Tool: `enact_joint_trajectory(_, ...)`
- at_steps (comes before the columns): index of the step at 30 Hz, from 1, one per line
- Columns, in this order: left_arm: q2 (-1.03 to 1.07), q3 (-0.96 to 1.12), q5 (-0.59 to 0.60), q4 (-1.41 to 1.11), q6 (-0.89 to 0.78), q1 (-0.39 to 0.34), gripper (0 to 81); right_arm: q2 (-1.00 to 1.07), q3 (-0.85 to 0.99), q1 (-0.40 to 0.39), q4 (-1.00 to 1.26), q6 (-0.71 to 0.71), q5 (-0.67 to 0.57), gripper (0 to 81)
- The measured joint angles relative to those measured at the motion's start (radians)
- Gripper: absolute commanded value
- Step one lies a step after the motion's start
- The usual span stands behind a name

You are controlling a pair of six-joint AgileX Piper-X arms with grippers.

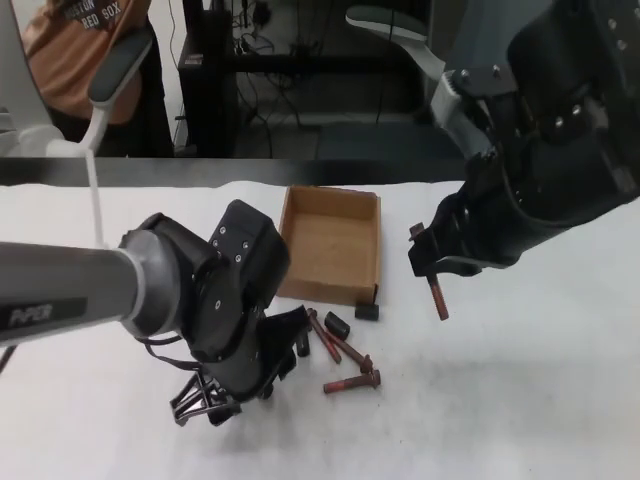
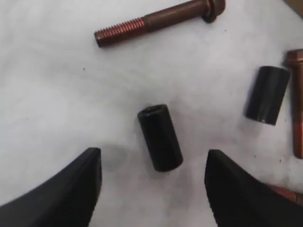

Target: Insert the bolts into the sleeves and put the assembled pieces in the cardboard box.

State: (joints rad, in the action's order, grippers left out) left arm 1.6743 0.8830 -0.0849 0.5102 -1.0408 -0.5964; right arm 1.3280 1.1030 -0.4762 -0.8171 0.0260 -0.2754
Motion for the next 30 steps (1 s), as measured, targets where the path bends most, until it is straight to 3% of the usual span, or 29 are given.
enact_joint_trajectory(6,0.011,0.000,-0.011,-0.069,-0.028,0.005,47.7,-0.023,0.000,0.000,-0.003,0.000,-0.011,0.0)
enact_joint_trajectory(21,0.053,0.011,0.019,-0.069,-0.030,0.026,45.4,-0.023,0.000,0.000,-0.006,0.000,-0.014,0.0)
enact_joint_trajectory(24,0.053,0.011,0.012,-0.058,-0.051,0.026,23.8,-0.023,0.000,0.000,-0.006,0.000,-0.014,0.0)
enact_joint_trajectory(26,0.057,0.011,0.012,-0.038,-0.062,0.026,0.0,-0.023,0.000,0.000,-0.006,0.000,-0.014,0.0)
enact_joint_trajectory(30,0.059,0.015,0.014,-0.031,-0.070,0.028,1.1,-0.023,0.000,0.000,0.003,0.000,-0.014,0.0)
